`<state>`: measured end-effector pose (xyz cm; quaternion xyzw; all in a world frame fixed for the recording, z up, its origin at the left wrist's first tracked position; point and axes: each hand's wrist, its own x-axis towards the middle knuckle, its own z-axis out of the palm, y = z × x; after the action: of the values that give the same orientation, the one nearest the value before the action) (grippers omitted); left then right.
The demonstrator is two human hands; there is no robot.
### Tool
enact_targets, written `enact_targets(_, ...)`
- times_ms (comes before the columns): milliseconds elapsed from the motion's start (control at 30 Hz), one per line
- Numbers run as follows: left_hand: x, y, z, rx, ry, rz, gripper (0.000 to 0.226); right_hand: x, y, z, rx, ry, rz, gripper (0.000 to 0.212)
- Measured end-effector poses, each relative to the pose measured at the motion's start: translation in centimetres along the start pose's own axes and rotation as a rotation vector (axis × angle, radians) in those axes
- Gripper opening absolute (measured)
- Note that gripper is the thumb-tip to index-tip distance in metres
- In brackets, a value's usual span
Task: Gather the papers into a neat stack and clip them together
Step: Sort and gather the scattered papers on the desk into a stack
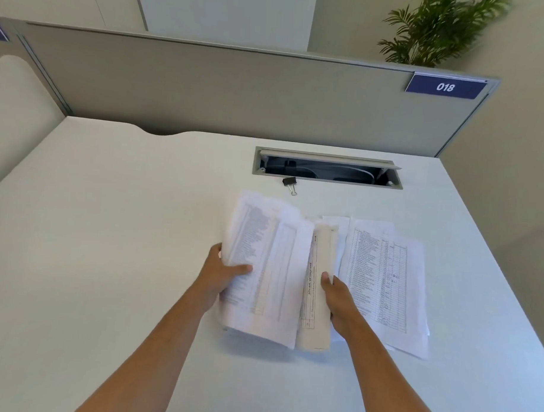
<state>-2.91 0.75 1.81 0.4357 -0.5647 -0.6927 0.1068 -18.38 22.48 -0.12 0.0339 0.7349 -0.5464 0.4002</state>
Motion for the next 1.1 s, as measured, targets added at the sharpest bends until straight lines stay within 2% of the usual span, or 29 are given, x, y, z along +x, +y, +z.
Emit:
enact_targets(100,0.3,-2.4,0.4,0.273,0.063,-0.064,0.094,-0.1,-0.2,0.0,0.047,-0.029,0.038,0.042)
enact_targets(233,-0.5,-3.2,1.1,0.656,0.197,0.001,0.082,-0.1,0.2,0.2,0.026,-0.030,-0.058,0.027)
enact_targets(367,-1.4,-3.2,2.4,0.811,0.157,0.033,0.058,0.0,0.6,0.6,0.021,-0.049,-0.109,0.030)
enact_targets(467,-1.6,-3.5,2.7,0.866,0.158,0.069,0.053,-0.1,0.6,1.1,-0.016,-0.056,-0.133,0.033)
enact_targets(667,-0.6,-3.4,1.2,0.679,0.225,0.096,0.077,-1.0,-0.4,0.5,-0.060,-0.094,-0.272,0.034)
enact_targets(800,-0.4,-2.0,0.6,0.275,0.125,0.087,0.096,-1.7,-1.8,-0.7,-0.097,-0.159,-0.380,0.032)
enact_targets(867,-0.4,-0.6,0.4,0.029,0.049,0.085,0.091,-2.0,-2.7,-1.0,-0.122,-0.183,-0.428,0.034)
enact_targets(933,-0.1,0.8,0.1,-0.111,-0.037,0.148,0.071,-2.2,-3.5,-1.0,-0.160,-0.186,-0.457,0.036)
enact_targets(1000,-0.2,2.4,0.0,-0.124,-0.099,0.266,0.054,-2.3,-4.3,-0.6,-0.206,-0.169,-0.488,0.035)
enact_targets(1100,-0.6,5.0,0.2,-0.048,-0.071,0.445,0.045,-2.5,-5.5,0.0,-0.186,-0.111,-0.561,0.030)
